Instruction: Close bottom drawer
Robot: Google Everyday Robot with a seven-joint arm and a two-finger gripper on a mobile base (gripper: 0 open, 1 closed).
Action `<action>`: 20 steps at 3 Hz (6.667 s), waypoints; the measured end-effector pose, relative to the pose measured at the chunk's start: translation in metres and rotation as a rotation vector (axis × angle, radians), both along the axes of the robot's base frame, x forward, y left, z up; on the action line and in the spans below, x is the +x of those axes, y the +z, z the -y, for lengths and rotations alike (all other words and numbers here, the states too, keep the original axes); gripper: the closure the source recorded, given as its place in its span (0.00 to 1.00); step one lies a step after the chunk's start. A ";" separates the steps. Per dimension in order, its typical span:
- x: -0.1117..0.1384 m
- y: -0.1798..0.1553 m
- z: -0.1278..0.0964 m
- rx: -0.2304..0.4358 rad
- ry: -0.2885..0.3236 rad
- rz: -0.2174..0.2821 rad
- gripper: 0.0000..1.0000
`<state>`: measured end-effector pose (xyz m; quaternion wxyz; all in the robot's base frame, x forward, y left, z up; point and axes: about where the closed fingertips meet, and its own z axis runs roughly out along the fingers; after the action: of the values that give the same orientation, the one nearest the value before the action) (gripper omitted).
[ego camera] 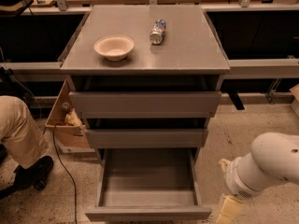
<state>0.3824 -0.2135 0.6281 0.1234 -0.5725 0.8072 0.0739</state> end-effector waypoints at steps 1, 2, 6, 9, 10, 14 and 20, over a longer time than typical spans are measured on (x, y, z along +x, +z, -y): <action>-0.017 -0.048 -0.012 0.019 -0.005 -0.057 0.00; -0.017 -0.053 -0.013 0.023 -0.005 -0.060 0.00; 0.032 -0.236 -0.042 0.248 -0.076 -0.049 0.00; 0.072 -0.323 -0.109 0.393 -0.009 -0.022 0.00; 0.075 -0.331 -0.116 0.411 -0.012 -0.027 0.00; 0.115 -0.432 -0.149 0.430 -0.080 0.012 0.00; 0.168 -0.430 -0.199 0.426 -0.047 0.176 0.19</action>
Offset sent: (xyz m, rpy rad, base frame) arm -0.0131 0.0099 -0.0377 0.0143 0.0443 -0.0025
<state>0.5504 -0.0149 0.1978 0.3131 -0.5186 0.7727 0.1894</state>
